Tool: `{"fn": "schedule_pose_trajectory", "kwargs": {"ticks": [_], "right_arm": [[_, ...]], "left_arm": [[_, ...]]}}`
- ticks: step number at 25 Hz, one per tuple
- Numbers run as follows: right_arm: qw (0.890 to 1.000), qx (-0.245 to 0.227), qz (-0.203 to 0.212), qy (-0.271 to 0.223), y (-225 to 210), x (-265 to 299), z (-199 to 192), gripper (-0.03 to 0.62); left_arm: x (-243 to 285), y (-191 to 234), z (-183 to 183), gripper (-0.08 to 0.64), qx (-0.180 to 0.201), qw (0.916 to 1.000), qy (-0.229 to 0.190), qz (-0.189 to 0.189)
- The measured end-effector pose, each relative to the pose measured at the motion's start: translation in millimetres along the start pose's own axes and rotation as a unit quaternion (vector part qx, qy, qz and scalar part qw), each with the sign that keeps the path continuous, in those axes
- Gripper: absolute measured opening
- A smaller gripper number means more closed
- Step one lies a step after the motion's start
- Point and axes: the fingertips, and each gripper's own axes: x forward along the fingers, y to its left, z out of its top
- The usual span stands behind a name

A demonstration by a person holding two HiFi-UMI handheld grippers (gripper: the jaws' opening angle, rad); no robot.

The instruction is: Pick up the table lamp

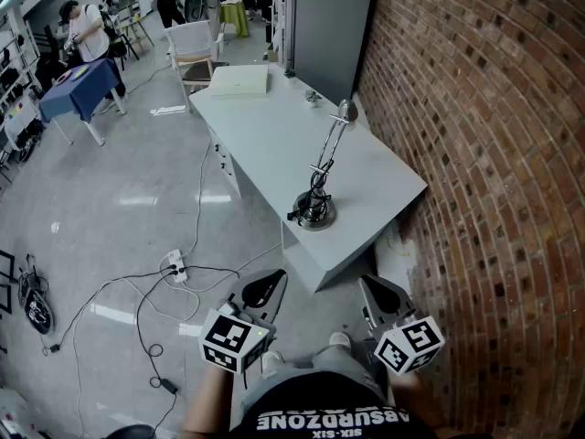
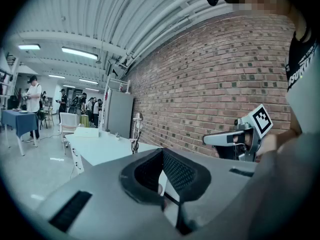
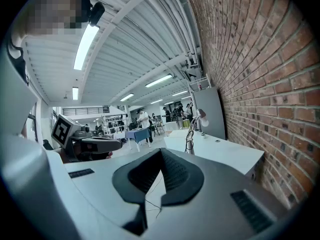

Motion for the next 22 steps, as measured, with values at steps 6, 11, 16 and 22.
{"fn": "schedule_pose_trajectory", "kwargs": {"ticks": [6, 11, 16, 22], "right_arm": [[1.0, 0.001, 0.006, 0.004, 0.6, 7.2, 0.5, -0.002], [1.0, 0.002, -0.001, 0.001, 2.2, 12.5, 1.1, -0.002], [1.0, 0.009, -0.01, -0.022, 9.7, 15.5, 4.3, -0.002], [0.999, 0.017, -0.03, -0.032, 21.7, 19.4, -2.7, -0.002]], "left_arm": [[11.6, 1.7, 6.9, 0.006, 0.001, 1.0, -0.005, -0.003], [17.5, 4.3, 8.8, 0.006, -0.004, 0.9999, -0.007, -0.011], [17.5, 9.7, 11.0, 0.006, 0.008, 0.9996, 0.0, -0.026], [15.9, 18.4, 6.4, 0.006, 0.017, 0.9986, 0.01, -0.048]]}}
